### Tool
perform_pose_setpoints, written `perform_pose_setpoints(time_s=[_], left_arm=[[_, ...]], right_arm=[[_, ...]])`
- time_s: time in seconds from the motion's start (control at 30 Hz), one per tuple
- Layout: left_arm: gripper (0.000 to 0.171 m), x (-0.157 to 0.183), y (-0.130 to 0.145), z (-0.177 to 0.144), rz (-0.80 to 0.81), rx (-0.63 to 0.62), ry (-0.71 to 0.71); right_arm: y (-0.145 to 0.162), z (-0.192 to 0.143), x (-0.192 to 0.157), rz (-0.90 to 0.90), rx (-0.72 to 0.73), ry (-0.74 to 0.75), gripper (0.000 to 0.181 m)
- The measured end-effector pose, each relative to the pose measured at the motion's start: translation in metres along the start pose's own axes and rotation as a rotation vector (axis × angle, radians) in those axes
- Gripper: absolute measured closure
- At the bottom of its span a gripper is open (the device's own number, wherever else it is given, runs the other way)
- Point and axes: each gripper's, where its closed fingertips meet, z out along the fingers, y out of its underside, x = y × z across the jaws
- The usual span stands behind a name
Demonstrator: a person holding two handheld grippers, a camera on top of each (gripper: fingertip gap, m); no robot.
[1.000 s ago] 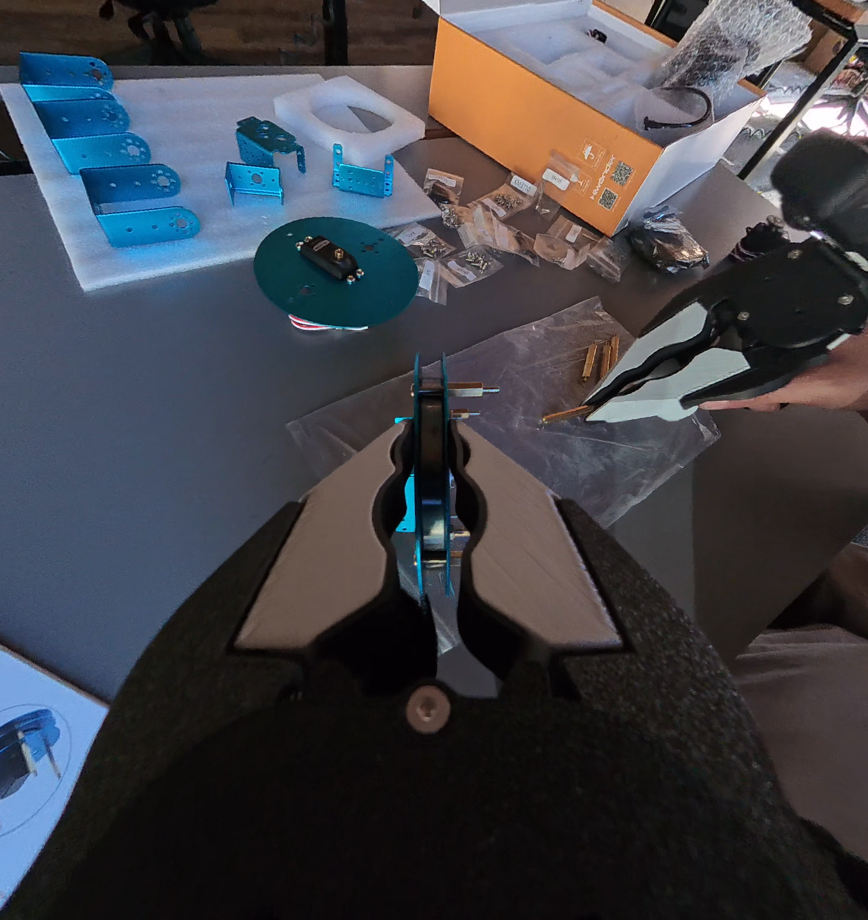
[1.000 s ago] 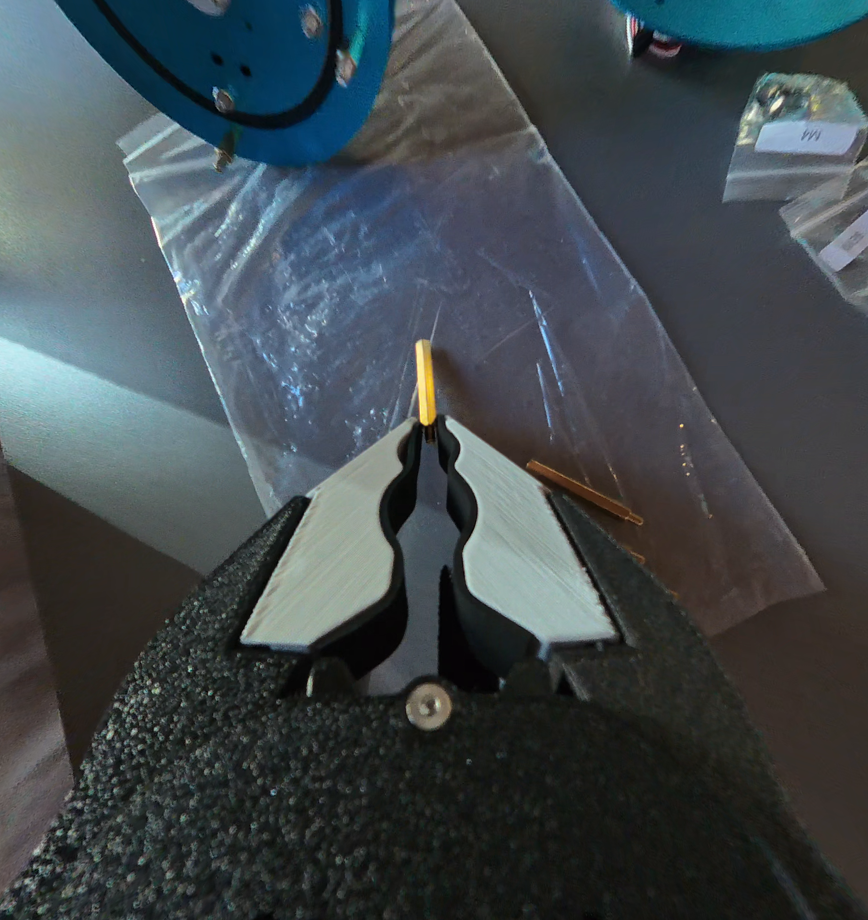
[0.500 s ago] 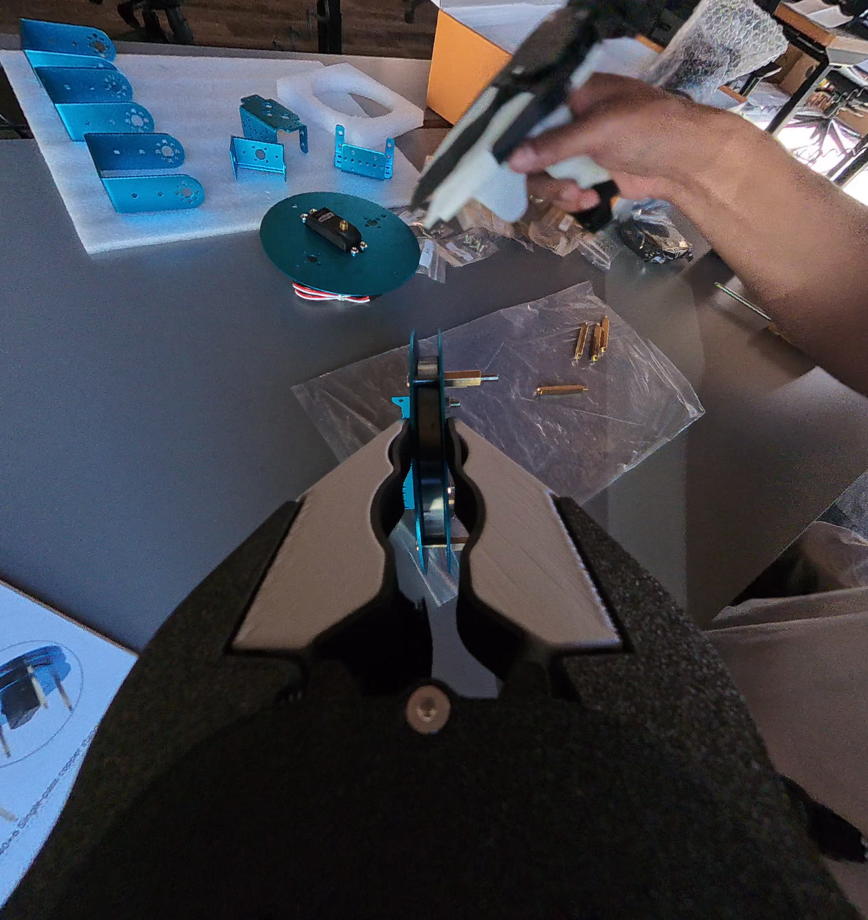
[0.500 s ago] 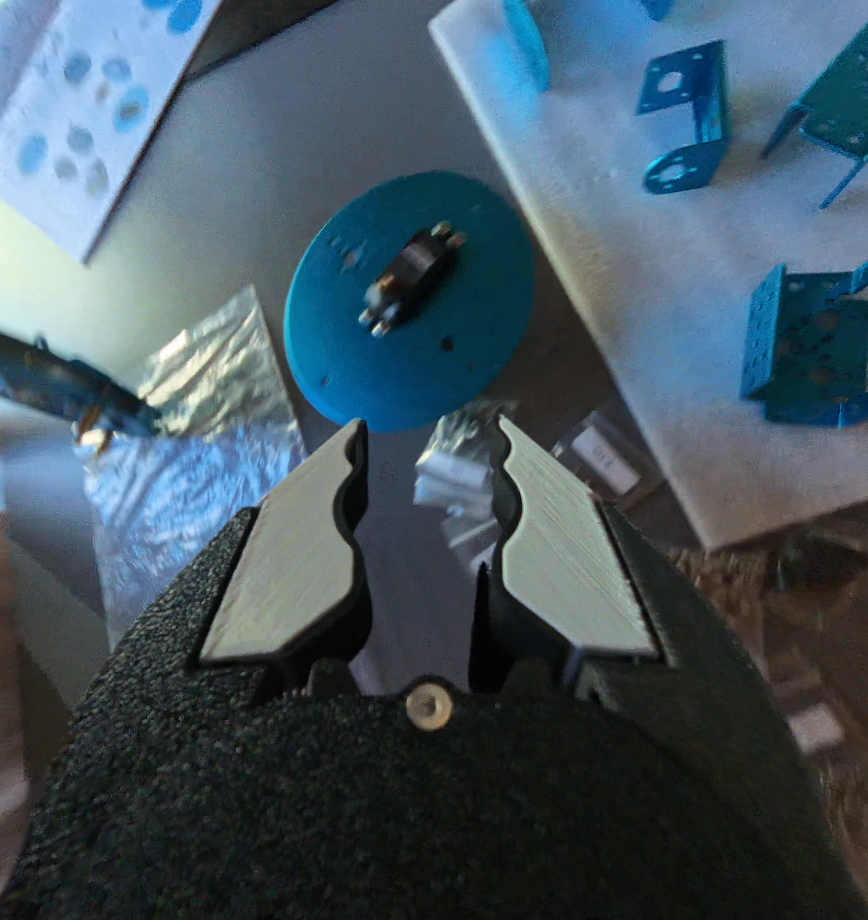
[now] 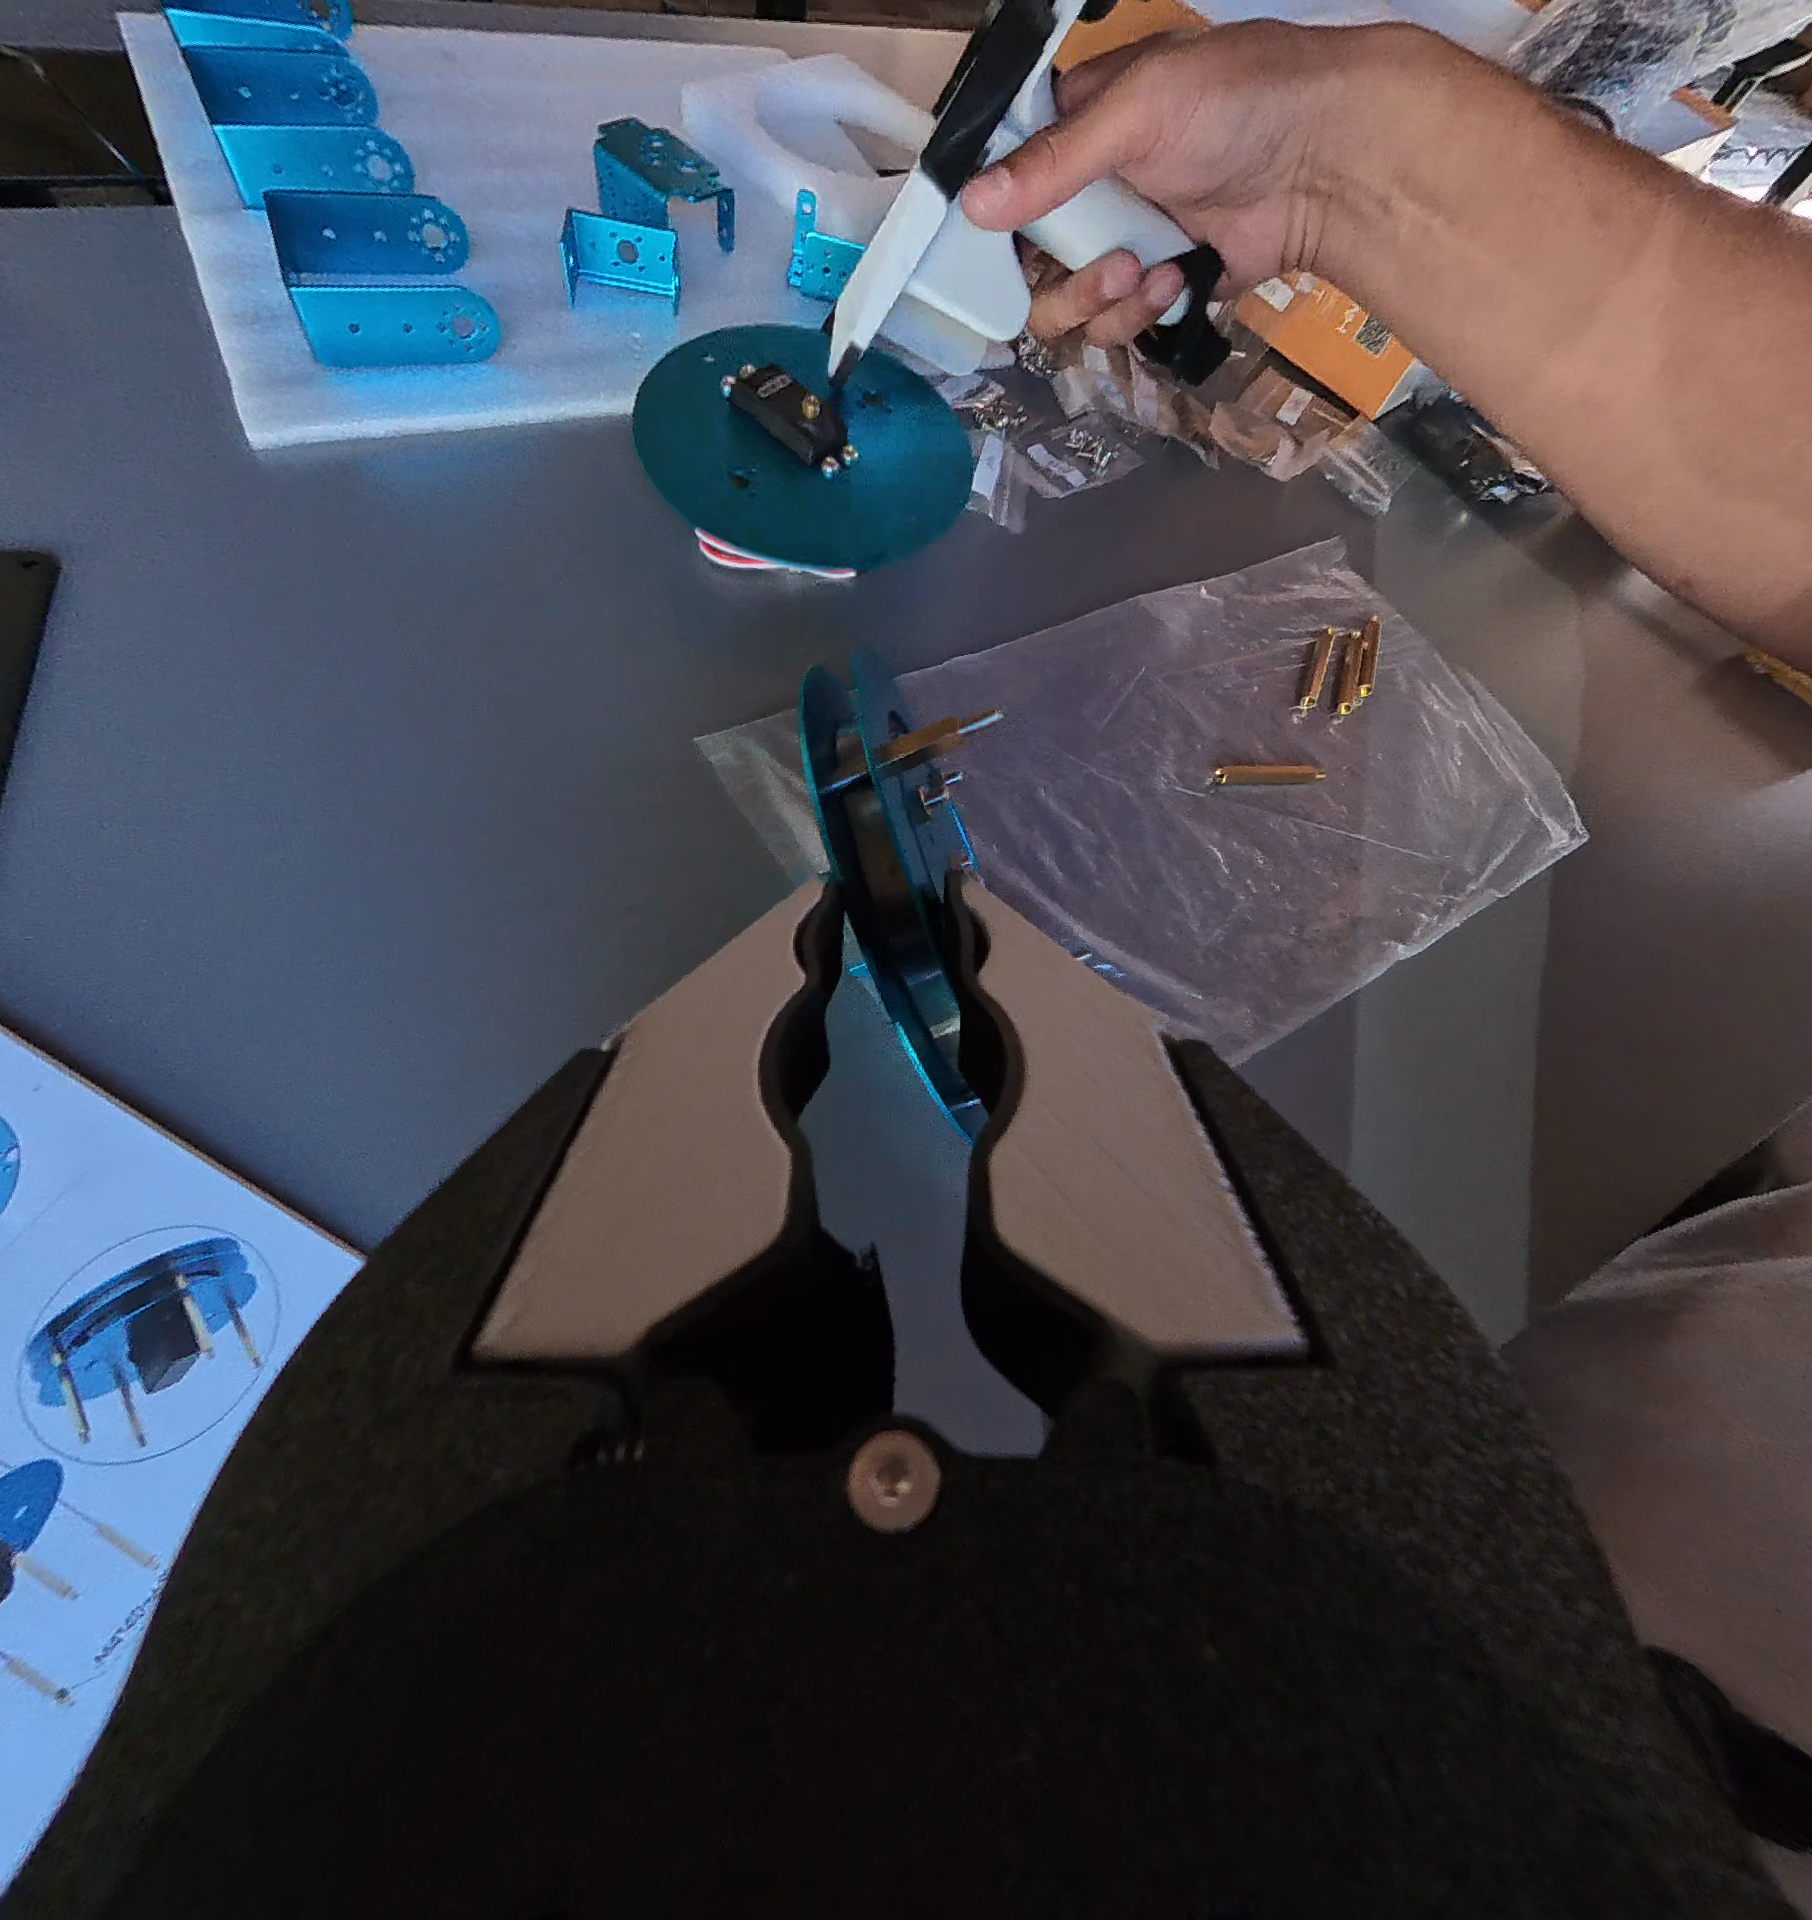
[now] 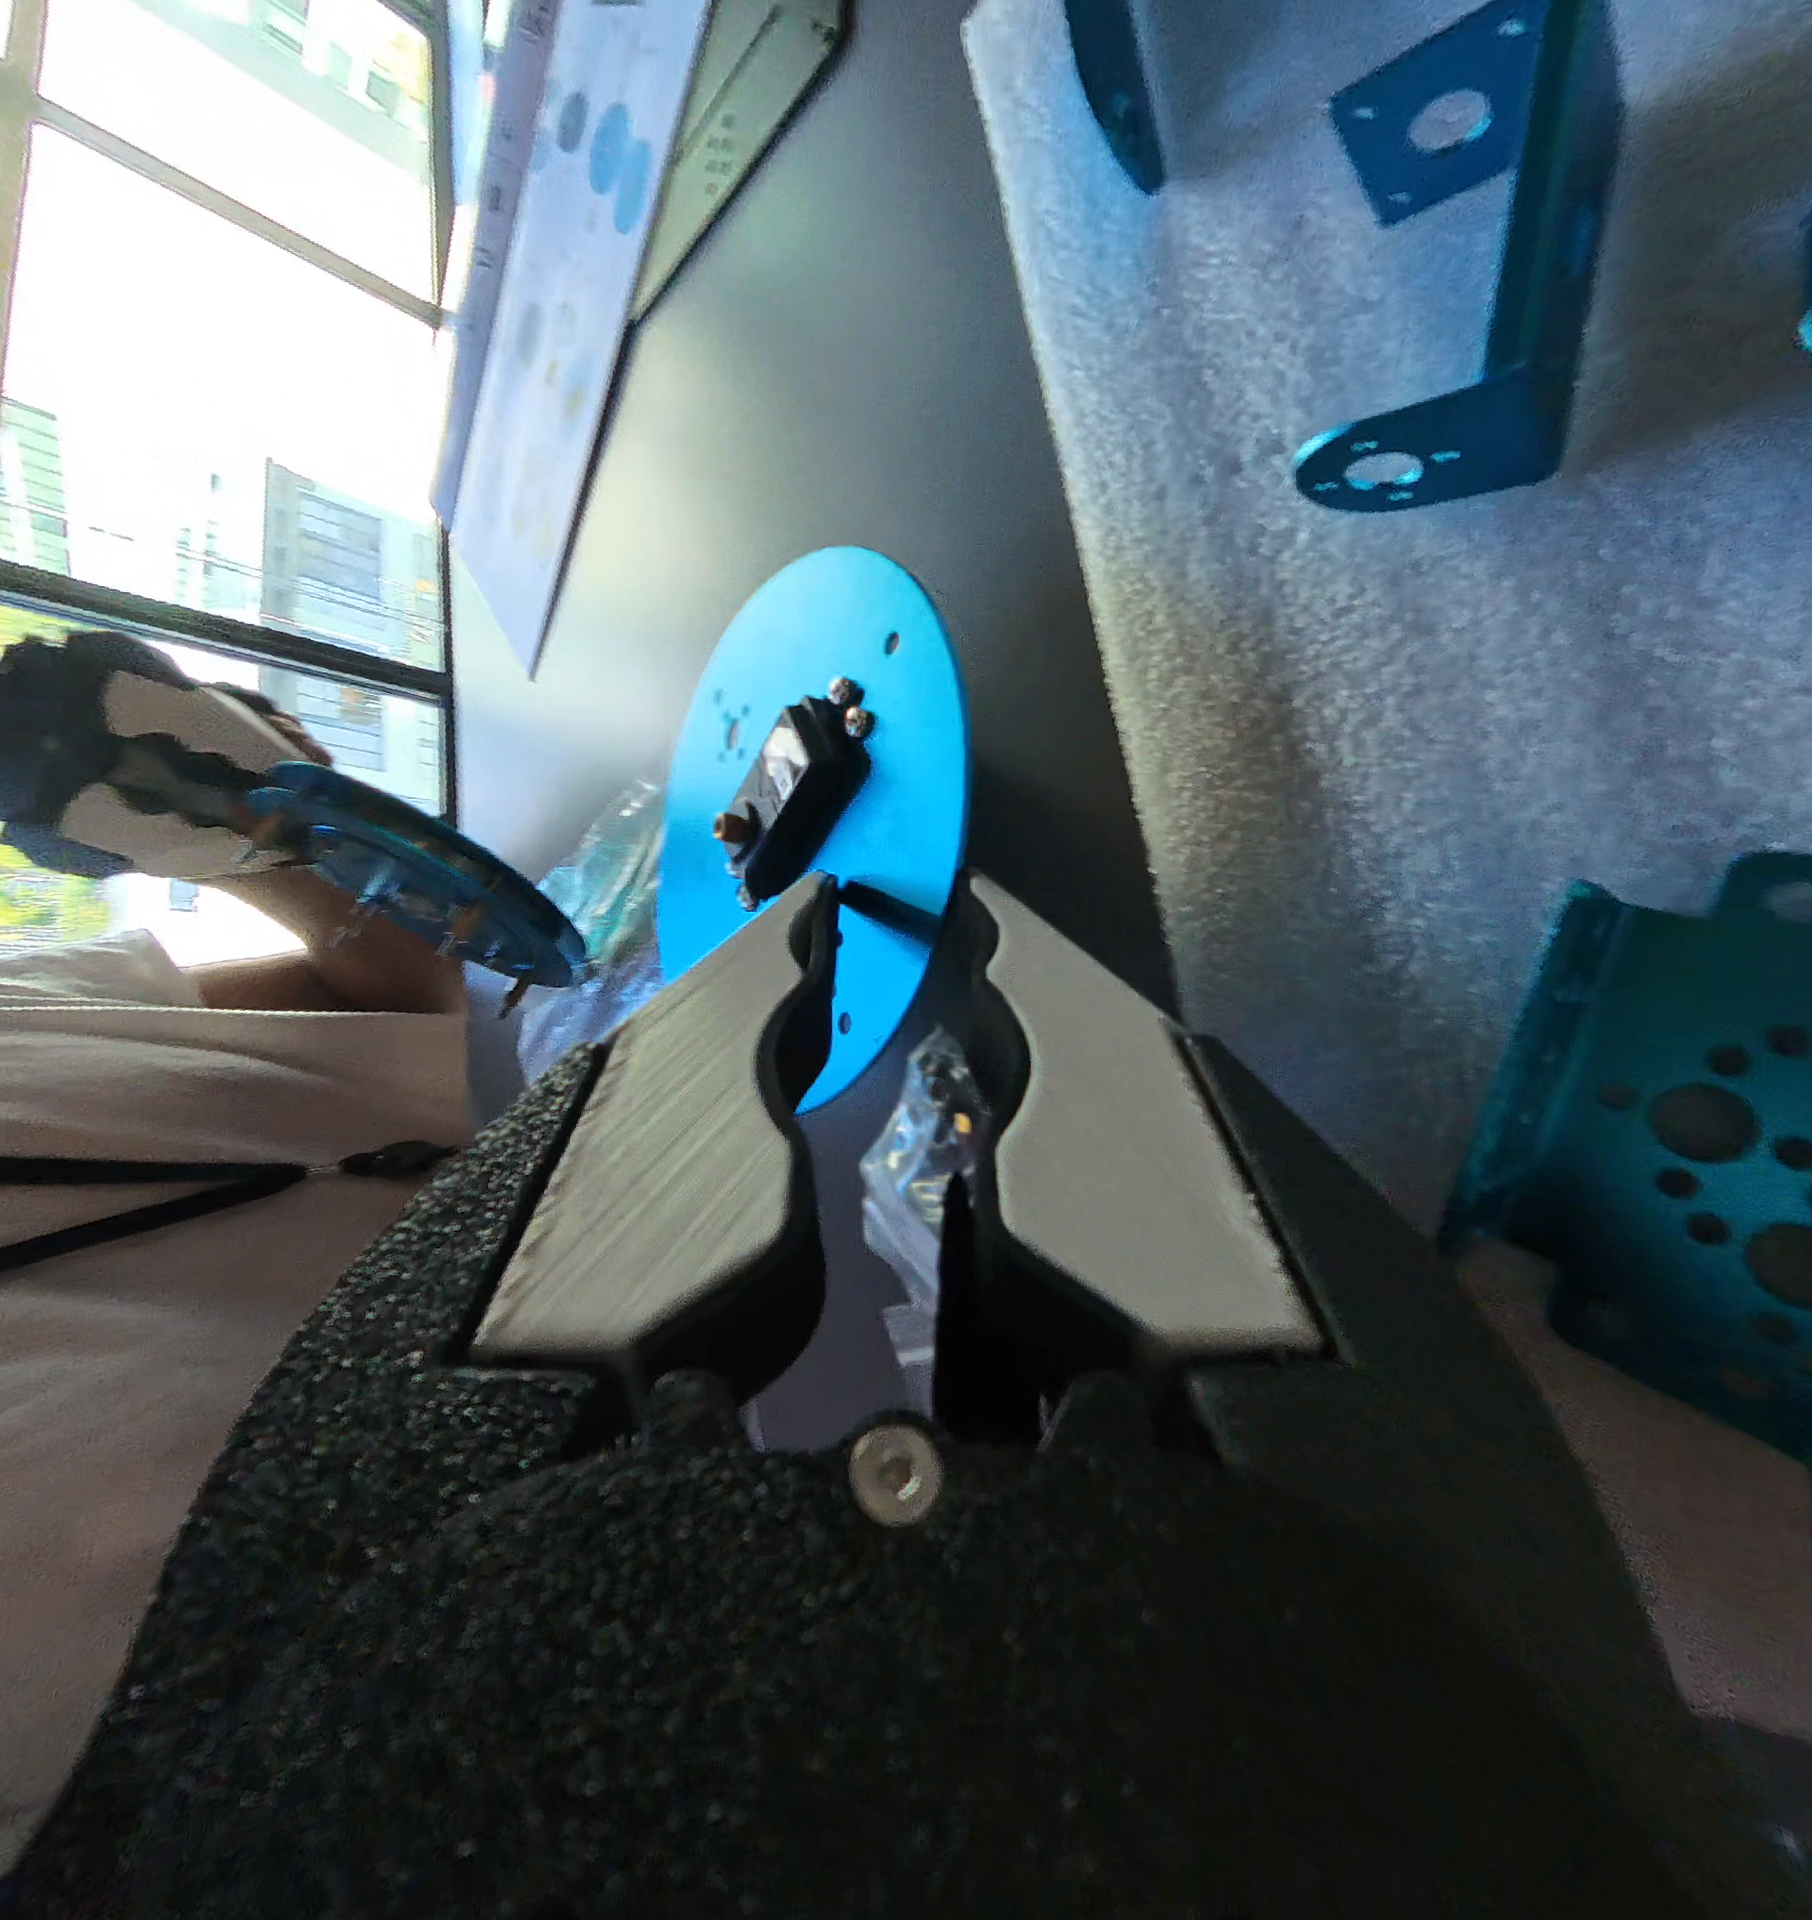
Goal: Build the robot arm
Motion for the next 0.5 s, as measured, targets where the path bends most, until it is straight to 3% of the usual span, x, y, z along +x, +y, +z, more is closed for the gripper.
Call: perform_pose_setpoints(time_s=[0.1, 0.17, 0.3, 0.5], left_arm=[[0.156, 0.003, -0.001, 0.0, 0.0, 0.004, 0.012], [0.157, 0.009, -0.003, -0.001, 0.006, 0.011, 0.025], [0.16, 0.022, -0.005, -0.001, 0.027, 0.018, 0.046], [0.16, 0.027, -0.006, 0.0, 0.029, 0.031, 0.021]], right_arm=[[-0.011, -0.006, -0.029, -0.008, 0.084, -0.132, 0.181], [-0.012, -0.013, -0.042, -0.052, 0.125, -0.126, 0.181], [-0.007, -0.035, -0.099, -0.096, 0.249, -0.25, 0.181], [0.044, -0.043, -0.152, -0.236, 0.346, 0.061, 0.181]])
